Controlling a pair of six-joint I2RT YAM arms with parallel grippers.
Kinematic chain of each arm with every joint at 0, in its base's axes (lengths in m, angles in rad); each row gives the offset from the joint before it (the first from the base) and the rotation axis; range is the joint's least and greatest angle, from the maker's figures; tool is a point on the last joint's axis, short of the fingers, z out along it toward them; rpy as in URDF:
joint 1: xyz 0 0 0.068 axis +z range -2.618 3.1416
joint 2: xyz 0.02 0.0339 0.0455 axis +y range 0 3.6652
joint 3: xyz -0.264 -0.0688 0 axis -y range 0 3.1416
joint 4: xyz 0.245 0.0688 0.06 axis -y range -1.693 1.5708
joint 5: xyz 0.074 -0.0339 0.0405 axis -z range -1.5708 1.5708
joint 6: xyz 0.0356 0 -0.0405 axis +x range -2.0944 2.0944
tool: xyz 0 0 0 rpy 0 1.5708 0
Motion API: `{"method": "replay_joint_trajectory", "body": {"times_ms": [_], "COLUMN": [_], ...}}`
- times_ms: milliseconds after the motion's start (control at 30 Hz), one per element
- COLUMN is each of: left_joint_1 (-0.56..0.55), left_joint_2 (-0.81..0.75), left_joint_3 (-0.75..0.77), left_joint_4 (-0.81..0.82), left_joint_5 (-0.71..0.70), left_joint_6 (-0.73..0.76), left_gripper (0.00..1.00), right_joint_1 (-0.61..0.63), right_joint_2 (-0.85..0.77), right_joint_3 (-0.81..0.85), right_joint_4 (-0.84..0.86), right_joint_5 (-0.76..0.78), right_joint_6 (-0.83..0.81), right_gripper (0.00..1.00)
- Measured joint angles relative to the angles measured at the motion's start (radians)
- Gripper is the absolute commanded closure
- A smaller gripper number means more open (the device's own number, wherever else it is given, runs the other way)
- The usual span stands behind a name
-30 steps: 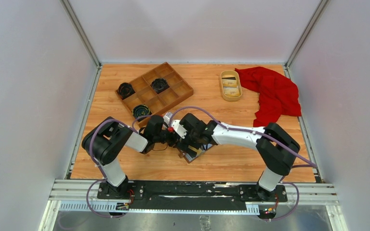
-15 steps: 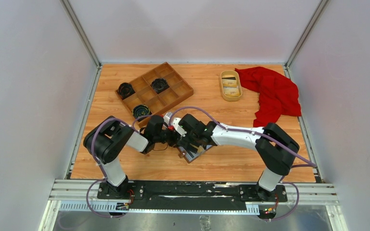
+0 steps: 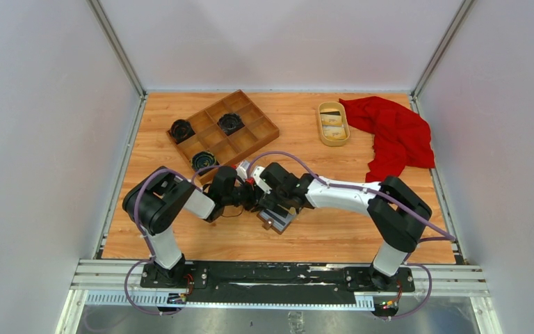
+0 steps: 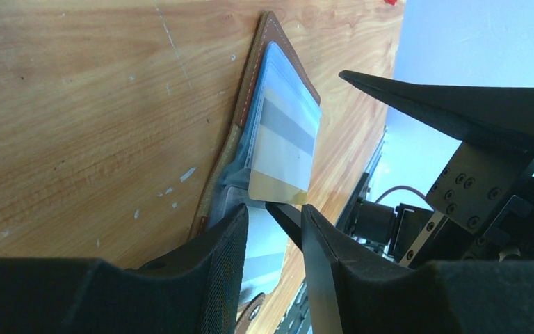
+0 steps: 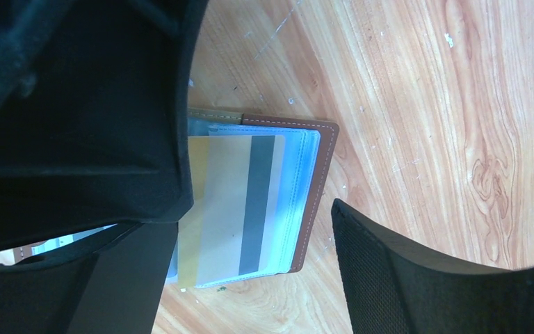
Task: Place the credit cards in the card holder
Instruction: Insert the credit card into the card holder.
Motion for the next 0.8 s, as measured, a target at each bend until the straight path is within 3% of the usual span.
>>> {"method": "replay_joint_trajectory", "body": {"times_ms": [367,800], "left_joint_1": [0.003,0.025], "left_joint_2": [-0.002,-0.052], "left_joint_3": [0.000,-0.001], "left_joint_4": [0.008,-0.056], "left_joint_5": [-0.022,-0.020], "left_joint_6": [0.006,0.029], "left_gripper": [0.58,0.57], "right_joint_1": [-0.056,-0.138], "right_joint_2": [0.011,-0.010], "right_joint_3": [0.000,0.004], "right_joint_4": [0.005,-0.029], "right_joint_5": [-0.021,-0.167], "right_joint_6": [-0.001,-0.050], "right_gripper": [0.07,0.03]}}
